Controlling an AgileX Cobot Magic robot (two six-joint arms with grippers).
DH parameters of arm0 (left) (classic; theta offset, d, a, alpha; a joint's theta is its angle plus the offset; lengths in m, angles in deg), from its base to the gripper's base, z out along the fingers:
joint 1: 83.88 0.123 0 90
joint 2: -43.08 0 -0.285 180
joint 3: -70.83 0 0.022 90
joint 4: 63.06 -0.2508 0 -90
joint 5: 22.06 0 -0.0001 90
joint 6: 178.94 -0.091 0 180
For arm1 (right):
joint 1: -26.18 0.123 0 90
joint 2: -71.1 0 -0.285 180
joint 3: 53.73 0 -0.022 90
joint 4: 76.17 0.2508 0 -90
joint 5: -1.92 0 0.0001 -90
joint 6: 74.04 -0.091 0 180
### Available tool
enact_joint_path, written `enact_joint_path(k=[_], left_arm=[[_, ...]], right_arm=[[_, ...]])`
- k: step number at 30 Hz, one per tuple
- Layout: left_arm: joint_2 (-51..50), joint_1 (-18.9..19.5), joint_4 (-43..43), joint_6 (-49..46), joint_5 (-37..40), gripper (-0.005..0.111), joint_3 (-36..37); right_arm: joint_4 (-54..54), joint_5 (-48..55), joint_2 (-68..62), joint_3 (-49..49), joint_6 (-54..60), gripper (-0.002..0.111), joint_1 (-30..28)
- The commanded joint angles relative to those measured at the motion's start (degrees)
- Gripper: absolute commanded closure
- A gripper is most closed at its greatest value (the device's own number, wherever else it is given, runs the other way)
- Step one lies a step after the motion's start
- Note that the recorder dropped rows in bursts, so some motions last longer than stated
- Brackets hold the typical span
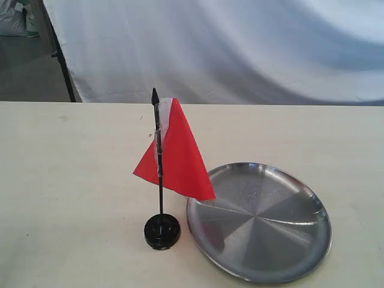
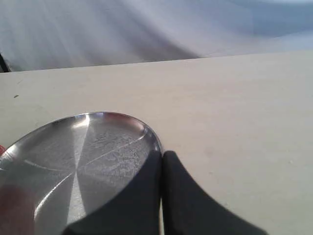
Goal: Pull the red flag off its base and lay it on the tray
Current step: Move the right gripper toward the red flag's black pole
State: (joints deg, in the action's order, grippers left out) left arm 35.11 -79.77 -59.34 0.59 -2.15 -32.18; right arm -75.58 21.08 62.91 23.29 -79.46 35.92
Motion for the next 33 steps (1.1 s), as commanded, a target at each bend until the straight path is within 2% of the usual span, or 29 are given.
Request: enact_joint_path(k=[1, 9, 17, 21, 24, 27, 31, 33], left_arm=[[0.2, 0.1, -0.1, 0.5, 0.0, 0.107, 0.2], [0.2, 0.1, -0.1, 0.5, 0.0, 0.107, 0.2], [0.2, 0.1, -0.1, 0.5, 0.0, 0.107, 0.2], [0.2, 0.1, -0.1, 0.5, 0.0, 0.107, 0.2], [0.2, 0.1, -0.1, 0.5, 0.0, 0.107, 0.2], [0.2, 0.1, -0.1, 0.5, 0.0, 0.107, 0.2], [0.2, 0.1, -0.1, 0.5, 0.0, 0.107, 0.2], [0.2, 0.1, -0.1, 0.5, 0.0, 0.107, 0.2]], right_arm=[[0.1, -3.5, 0.4, 0.2, 0.0, 0.109, -0.3], [10.5, -17.8, 0.4, 0.2, -4.7, 0.109, -0.3], [16.3, -26.2, 0.4, 0.2, -12.0, 0.109, -0.3], [14.7, -31.5, 0.4, 0.2, -12.3, 0.109, -0.3], [12.9, -31.3, 0.4, -0.8, -12.5, 0.109, 0.0], [8.9, -27.1, 0.4, -7.4, -12.6, 0.109, 2.0], [5.8, -22.0, -11.9, -18.3, -12.6, 0.109, 8.7], [3.1, -17.9, -22.7, -23.6, -11.4, 0.109, 14.1]])
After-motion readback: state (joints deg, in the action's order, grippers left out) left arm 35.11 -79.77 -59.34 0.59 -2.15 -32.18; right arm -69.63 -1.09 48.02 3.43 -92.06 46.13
